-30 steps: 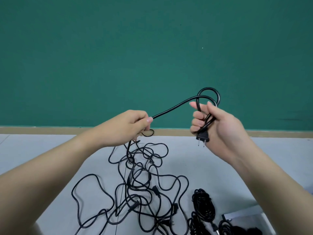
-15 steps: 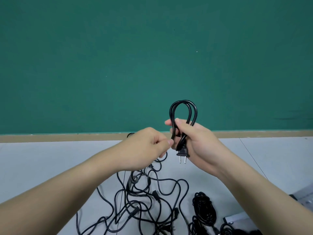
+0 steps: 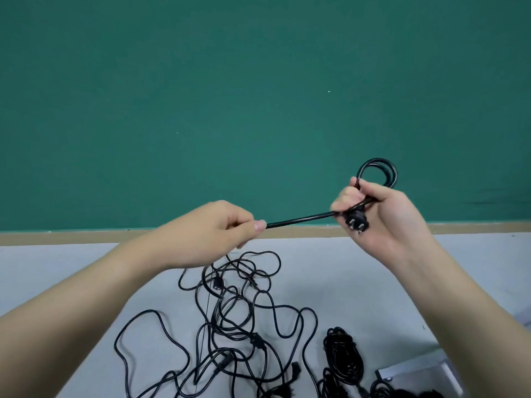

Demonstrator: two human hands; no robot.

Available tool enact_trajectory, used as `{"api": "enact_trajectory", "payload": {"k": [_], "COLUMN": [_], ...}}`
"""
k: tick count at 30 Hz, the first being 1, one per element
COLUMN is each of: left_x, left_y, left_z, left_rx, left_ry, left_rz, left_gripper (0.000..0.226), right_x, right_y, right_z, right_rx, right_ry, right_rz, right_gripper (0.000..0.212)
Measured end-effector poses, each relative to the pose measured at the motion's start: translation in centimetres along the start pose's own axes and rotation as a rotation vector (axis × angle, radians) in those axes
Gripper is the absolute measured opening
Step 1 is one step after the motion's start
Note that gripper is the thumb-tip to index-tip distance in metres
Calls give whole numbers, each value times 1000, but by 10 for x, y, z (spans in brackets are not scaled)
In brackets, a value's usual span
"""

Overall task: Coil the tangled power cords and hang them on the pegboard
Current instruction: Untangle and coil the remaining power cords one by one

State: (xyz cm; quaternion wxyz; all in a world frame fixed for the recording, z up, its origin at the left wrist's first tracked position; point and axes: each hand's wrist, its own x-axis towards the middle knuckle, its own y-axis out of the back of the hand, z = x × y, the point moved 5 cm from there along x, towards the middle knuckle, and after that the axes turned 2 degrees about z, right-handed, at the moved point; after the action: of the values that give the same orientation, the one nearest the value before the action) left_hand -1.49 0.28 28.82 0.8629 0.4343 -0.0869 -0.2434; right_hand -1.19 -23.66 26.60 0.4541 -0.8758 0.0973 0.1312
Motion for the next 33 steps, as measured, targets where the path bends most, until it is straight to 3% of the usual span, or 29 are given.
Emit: {"api": "enact_trajectory", "payload": {"k": [4,12,14,17,19,22,26,29,33], "left_x": [-6,-7,-5,-4,-1,5,11,13,15], "left_y": [13,18,17,17,13,3,2,-1,-7], "left_z": [10,20,18,10,7,4,3,-10,-26], "left_rx": [-72,-301,-348,-381,-381,-414,-449,-421,-290], "left_ry": [-117,-224,-219,-189,-152,-105,-147,-79,37], "left_rz": [78,336,361,360,298,188,149,102,37], "left_gripper": [41,25,29,49,58,56,40,53,62], "right_x": [-3,-34,-41,-46,-51,-59,-61,-51,-37], "right_y": [-1,-24,-28,-23,-15,-10,-15,-13,-9], "right_z": [22,79,83,83,86,90,79,61,41], "right_rx": [-277,-711,-758,-1020,-1139,-1032,-587,-370,-304], "right_ry": [-5,-249,-342,-394,-467,-595,-736,-706,-539], "right_rz": [-18,-294,-395,-516,-564,-569,-679,-701,-491], "right_gripper": [17,46,60,74,68,34,25,27,20]}}
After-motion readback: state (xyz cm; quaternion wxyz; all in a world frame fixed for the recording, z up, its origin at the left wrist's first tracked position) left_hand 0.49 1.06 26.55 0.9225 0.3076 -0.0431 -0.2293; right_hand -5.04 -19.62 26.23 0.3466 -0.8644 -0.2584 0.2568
